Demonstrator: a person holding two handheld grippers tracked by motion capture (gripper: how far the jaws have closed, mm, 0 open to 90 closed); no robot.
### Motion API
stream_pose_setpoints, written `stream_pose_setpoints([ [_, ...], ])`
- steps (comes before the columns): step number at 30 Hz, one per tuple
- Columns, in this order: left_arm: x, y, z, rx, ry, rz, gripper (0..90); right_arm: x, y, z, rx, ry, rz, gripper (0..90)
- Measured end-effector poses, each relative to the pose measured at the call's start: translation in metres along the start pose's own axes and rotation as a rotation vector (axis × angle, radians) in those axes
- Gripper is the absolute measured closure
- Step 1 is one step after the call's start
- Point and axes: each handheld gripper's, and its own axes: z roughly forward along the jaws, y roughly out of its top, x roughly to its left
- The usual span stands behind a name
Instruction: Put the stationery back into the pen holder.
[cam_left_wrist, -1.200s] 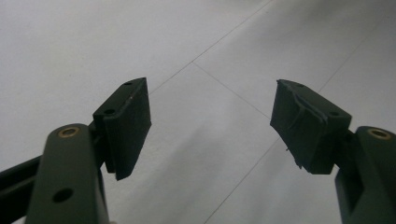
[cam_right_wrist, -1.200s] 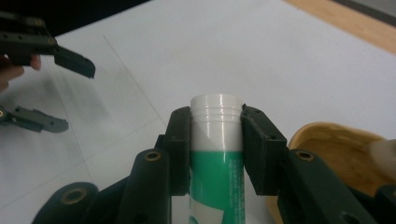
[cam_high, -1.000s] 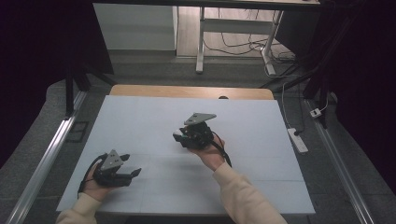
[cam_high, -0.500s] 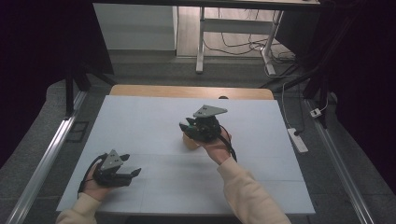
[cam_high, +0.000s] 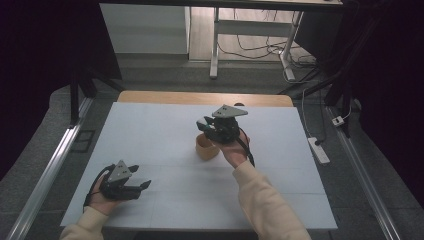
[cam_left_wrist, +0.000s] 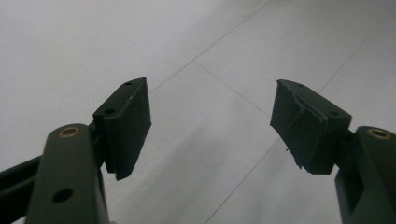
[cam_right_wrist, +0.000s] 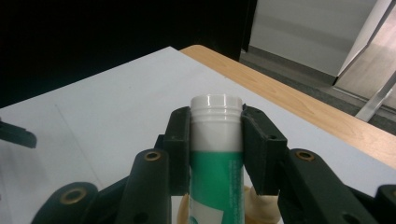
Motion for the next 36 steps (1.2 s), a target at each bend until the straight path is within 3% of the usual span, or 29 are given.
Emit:
stream_pose_setpoints([
  [18, 0.001, -0.001, 0.0, -0.001, 0.0, -0.001, 28.1, -0.006, -0.002, 0.02, -0.005, -0.027, -0.013, 63.5],
  [22, 0.0, -0.001, 0.0, -0.002, 0.0, 0.0, 28.1, -0.007, -0.004, 0.021, 0.015, -0.044, -0.022, 57.6],
  [23, 0.0, -0.001, 0.0, -0.002, -0.001, 0.0, 28.1, -0.007, -0.005, 0.02, 0.026, -0.059, -0.031, 50.0],
  [26, 0.0, -0.001, 0.0, 0.001, -0.001, 0.001, 28.1, -0.007, -0.005, 0.018, 0.027, -0.051, -0.032, 44.3],
  [36, 0.0, 0.0, 0.0, 0.005, 0.001, 0.005, 28.1, -0.005, -0.006, 0.006, 0.034, -0.017, -0.044, 40.3],
])
